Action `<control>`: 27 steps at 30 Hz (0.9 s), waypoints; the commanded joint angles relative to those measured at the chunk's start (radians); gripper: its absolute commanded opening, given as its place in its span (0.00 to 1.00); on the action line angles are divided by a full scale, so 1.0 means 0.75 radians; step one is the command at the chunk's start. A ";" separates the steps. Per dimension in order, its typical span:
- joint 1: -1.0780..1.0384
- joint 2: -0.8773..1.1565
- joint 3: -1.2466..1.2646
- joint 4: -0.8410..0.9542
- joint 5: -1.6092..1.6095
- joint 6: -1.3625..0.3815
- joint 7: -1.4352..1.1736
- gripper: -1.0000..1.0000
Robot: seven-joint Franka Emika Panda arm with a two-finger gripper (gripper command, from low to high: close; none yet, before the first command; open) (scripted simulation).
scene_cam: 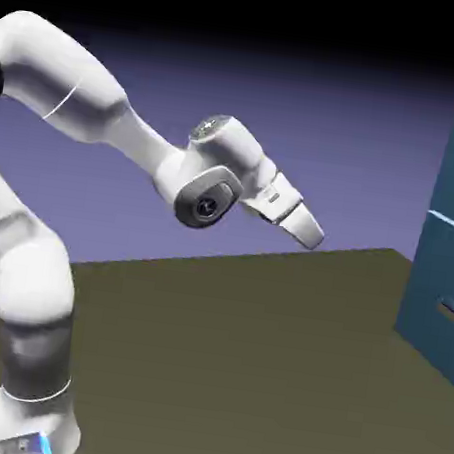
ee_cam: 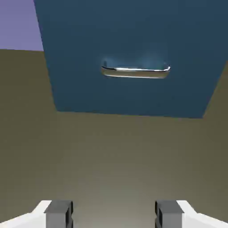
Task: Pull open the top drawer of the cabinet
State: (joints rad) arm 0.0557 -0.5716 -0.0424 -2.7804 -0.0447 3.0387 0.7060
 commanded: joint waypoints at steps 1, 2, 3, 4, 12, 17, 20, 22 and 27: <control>0.048 -0.002 -0.047 0.033 -0.049 0.002 -0.039 0.50; 0.097 -0.004 -0.094 0.065 -0.099 0.004 -0.077 0.50; 0.145 -0.005 -0.141 0.098 -0.148 0.006 -0.116 0.50; 0.193 -0.007 -0.187 0.131 -0.198 0.007 -0.155 0.50; 0.580 -0.021 -0.562 0.393 -0.593 0.022 -0.464 0.50; 0.822 -0.030 -0.796 0.556 -0.840 0.031 -0.658 0.50; 0.967 -0.035 -0.937 0.654 -0.988 0.037 -0.774 0.50; 1.063 -0.039 -1.030 0.720 -1.087 0.041 -0.851 0.50; 1.305 -0.048 -1.264 0.883 -1.334 0.050 -1.045 0.50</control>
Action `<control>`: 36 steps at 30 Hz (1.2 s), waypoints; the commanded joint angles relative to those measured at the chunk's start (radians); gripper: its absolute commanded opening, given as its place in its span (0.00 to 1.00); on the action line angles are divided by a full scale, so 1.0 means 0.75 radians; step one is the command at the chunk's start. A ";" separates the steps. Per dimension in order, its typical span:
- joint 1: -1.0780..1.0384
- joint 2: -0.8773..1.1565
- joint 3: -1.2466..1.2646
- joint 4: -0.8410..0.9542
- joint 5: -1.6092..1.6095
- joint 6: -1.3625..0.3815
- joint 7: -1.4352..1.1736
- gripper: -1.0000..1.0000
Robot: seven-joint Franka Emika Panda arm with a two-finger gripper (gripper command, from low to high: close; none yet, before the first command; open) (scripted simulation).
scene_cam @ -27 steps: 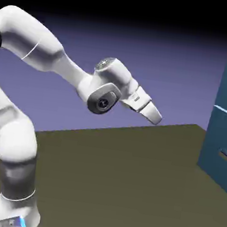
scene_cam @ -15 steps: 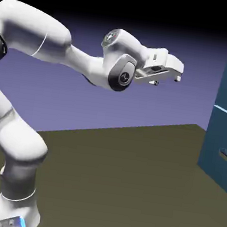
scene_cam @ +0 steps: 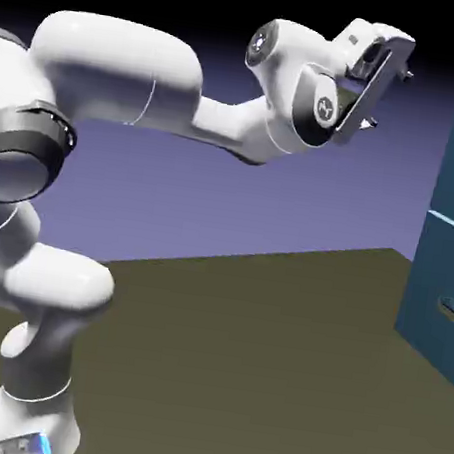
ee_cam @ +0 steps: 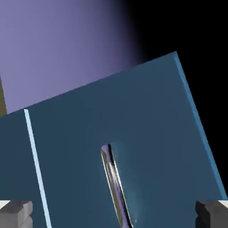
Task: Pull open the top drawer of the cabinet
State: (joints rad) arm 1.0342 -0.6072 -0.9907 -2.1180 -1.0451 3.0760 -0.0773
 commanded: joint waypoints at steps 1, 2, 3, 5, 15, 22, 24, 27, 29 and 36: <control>0.048 -0.002 -0.047 0.033 -0.049 0.002 -0.039 0.50; 0.097 -0.004 -0.094 0.065 -0.099 0.004 -0.077 0.50; 0.145 -0.005 -0.141 0.098 -0.148 0.006 -0.116 0.50; 0.242 -0.009 -0.234 0.164 -0.247 0.009 -0.193 0.50; 0.725 -0.026 -0.703 0.491 -0.741 0.028 -0.580 0.50; 1.063 -0.039 -1.030 0.720 -1.087 0.041 -0.851 0.50; 1.160 -0.042 -1.124 0.785 -1.186 0.044 -0.928 0.50; 1.305 -0.048 -1.264 0.883 -1.334 0.050 -1.045 0.50; 1.401 -0.051 -1.358 0.949 -1.433 0.053 -1.122 0.50; 1.740 -0.063 -1.686 1.178 -1.779 0.066 -1.393 0.50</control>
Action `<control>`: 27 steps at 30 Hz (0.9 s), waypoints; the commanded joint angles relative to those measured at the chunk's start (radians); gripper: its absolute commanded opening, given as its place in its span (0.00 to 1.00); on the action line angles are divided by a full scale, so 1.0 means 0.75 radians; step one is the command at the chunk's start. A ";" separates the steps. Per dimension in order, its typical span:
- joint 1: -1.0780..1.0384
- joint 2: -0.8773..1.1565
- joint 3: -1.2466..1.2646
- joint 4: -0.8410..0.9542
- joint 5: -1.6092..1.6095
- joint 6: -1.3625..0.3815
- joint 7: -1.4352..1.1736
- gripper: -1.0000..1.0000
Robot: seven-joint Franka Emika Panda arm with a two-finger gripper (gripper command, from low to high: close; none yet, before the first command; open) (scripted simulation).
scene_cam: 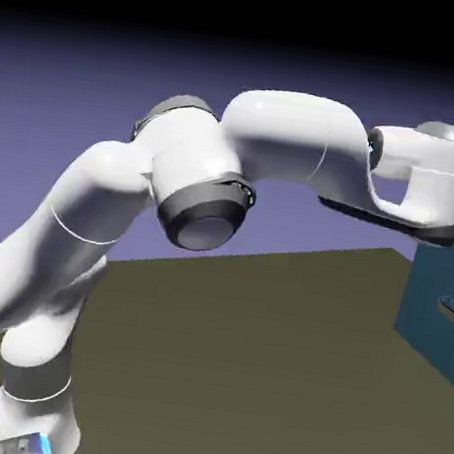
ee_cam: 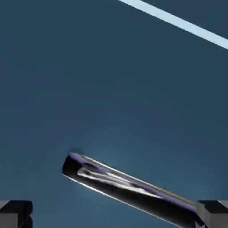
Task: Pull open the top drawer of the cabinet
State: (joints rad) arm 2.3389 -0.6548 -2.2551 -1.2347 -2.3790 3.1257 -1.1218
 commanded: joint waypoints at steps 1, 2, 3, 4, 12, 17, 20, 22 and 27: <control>0.048 -0.002 -0.047 0.033 -0.049 0.002 -0.039 0.50; 0.097 -0.004 -0.094 0.065 -0.099 0.004 -0.077 0.50; 0.145 -0.005 -0.141 0.098 -0.148 0.006 -0.116 0.50; 0.193 -0.007 -0.187 0.131 -0.198 0.007 -0.155 0.50; 0.532 -0.019 -0.516 0.360 -0.544 0.020 -0.426 0.50; 0.535 -0.082 -0.491 0.415 -0.353 0.023 -0.658 0.50; 0.537 -0.128 -0.473 0.455 -0.210 0.025 -0.832 0.50; 0.538 -0.160 -0.461 0.482 -0.115 0.027 -0.948 0.50; 0.541 -0.237 -0.430 0.550 0.124 0.030 -1.238 0.50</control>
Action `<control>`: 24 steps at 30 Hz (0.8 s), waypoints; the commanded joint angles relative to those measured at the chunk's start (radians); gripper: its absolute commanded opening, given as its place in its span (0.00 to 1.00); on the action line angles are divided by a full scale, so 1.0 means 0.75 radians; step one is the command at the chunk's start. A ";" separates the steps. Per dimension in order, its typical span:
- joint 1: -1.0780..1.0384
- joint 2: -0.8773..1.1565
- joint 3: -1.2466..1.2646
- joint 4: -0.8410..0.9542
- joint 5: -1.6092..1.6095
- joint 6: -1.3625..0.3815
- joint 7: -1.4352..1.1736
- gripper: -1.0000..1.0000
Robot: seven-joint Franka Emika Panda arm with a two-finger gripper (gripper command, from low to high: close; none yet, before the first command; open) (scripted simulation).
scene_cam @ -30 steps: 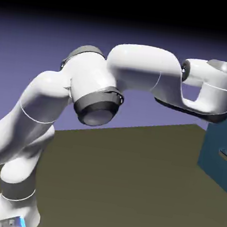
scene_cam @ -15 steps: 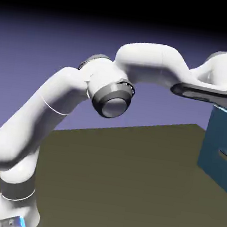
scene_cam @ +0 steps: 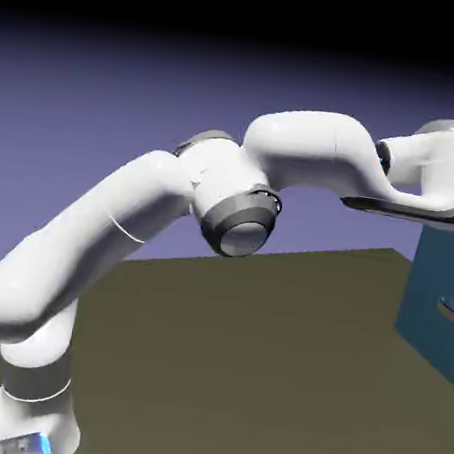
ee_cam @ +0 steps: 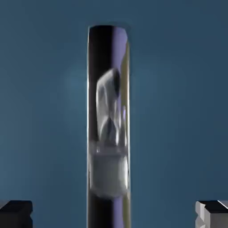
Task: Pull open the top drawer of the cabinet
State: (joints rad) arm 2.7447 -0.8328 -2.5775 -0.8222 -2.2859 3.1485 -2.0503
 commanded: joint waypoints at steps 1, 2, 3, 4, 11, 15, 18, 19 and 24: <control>0.001 -0.016 0.006 0.014 0.048 0.001 -0.058 0.50; 0.001 -0.031 0.012 0.027 0.096 0.001 -0.116 0.50; 0.002 -0.047 0.018 0.041 0.143 0.002 -0.174 0.50; 0.002 -0.062 0.025 0.054 0.191 0.003 -0.232 0.50; 0.007 -0.171 0.068 0.149 0.525 0.008 -0.638 0.50; 0.009 -0.231 0.091 0.201 0.709 0.011 -0.861 0.50; 0.006 -0.216 0.082 0.189 0.664 0.013 -0.803 0.00; 0.002 -0.201 0.074 0.176 0.617 0.016 -0.745 0.00; -0.027 -0.125 0.058 0.107 0.369 0.020 -0.455 0.00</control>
State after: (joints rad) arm 2.7252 -0.9264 -2.5336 -0.7418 -2.0087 3.1632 -2.3924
